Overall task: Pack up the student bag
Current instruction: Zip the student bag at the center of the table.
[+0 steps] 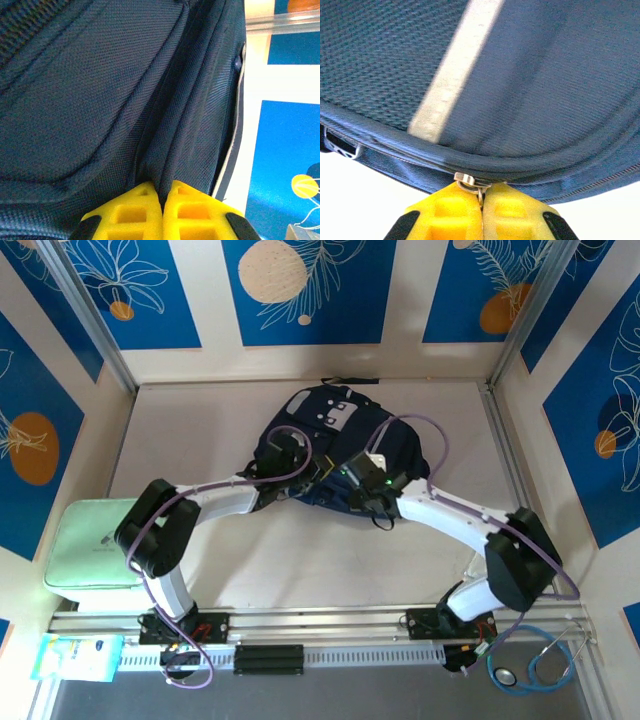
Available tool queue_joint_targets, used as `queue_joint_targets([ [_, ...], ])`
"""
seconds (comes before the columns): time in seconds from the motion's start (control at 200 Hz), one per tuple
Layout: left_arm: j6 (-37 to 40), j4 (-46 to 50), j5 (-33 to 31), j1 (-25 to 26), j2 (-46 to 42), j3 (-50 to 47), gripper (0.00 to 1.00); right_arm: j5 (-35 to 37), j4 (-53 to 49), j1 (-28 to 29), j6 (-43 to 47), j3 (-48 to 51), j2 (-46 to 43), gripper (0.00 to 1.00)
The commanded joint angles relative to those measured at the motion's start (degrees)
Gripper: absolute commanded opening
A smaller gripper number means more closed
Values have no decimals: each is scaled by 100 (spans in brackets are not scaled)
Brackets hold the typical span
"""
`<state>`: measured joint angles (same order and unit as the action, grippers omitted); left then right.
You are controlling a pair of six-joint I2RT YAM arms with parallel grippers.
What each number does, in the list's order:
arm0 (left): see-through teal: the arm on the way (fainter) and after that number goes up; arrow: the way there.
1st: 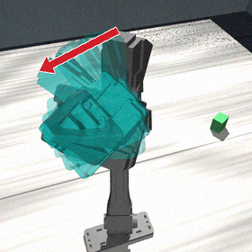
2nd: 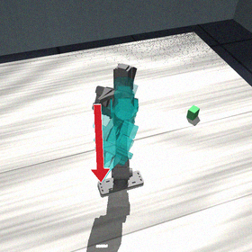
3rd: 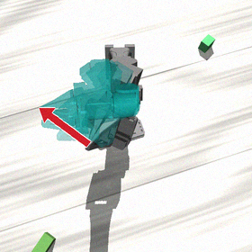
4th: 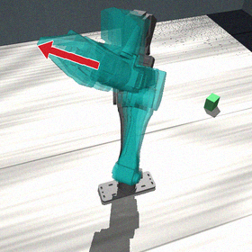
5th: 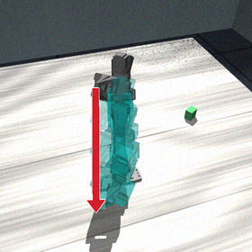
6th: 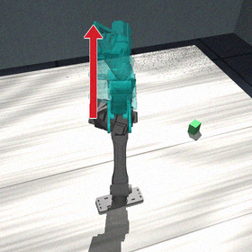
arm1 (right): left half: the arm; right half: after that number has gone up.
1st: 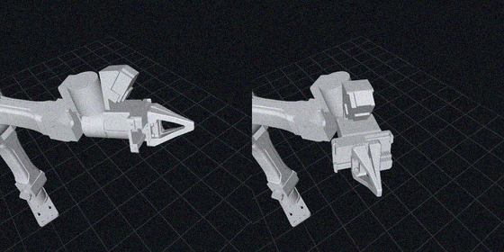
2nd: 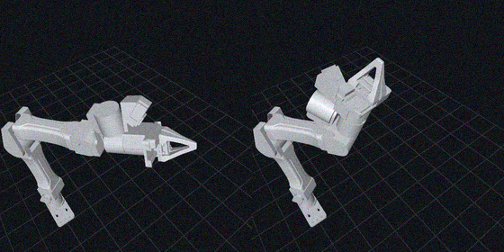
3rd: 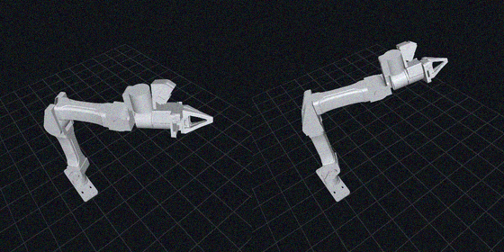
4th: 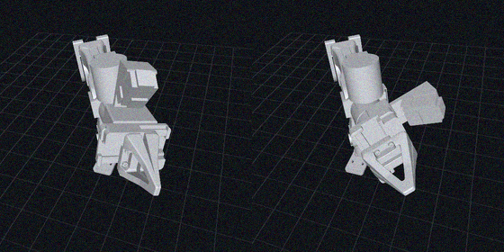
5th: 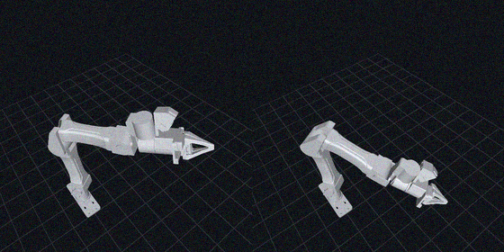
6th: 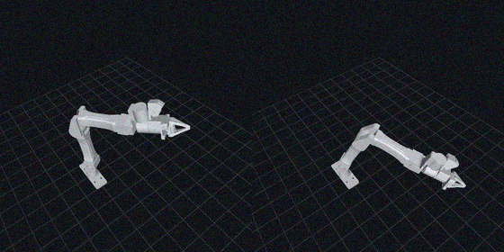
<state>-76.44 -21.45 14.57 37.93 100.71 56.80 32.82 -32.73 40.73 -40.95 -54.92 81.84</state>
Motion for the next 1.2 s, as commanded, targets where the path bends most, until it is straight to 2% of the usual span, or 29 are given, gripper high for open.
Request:
queue_joint_targets([
  [0.0, 112, -377, 1, 2, 19, 130, 0, 114, -269, -287, 8, 354, -385, 4],
  [0.2, 205, -283, 85, -36, 37, 154, 0, -249, -198, -1173, 520, 376, -552, 4],
  [0.295, 328, -75, 125, -84, 15, 169, 0, -457, 1, -1366, 898, 284, -599, 4],
  [0.4, 474, 89, 101, -158, -69, 111, 0, -990, 227, -1430, 1267, 66, -466, 0],
  [0.46, 509, 141, 67, -238, -155, 5, 0, -1169, 258, -1352, 1348, -116, -321, 0],
  [0.545, 540, 150, 24, -399, -377, -272, 17, -1526, 346, -1146, 1576, -342, -63, 0],
  [0.71, 748, 517, -151, -760, -1069, -940, 33, -1895, 587, -566, 1931, -725, 347, 0],
  [0.815, 789, 764, -269, -934, -1531, -1340, 41, -2503, 799, -295, 2054, -1032, 657, 0],
  [0.88, 780, 856, -329, -980, -1773, -1521, 44, -2955, 888, -159, 2138, -1252, 881, 0],
  [0.985, 679, 854, -346, -990, -2020, -1687, 46, -3285, 915, 120, 2253, -1653, 1264, 0],
  [1.196, 526, 543, -358, -947, -2002, -1716, 47, -3439, 817, 521, 2411, -2195, 1738, 0],
])
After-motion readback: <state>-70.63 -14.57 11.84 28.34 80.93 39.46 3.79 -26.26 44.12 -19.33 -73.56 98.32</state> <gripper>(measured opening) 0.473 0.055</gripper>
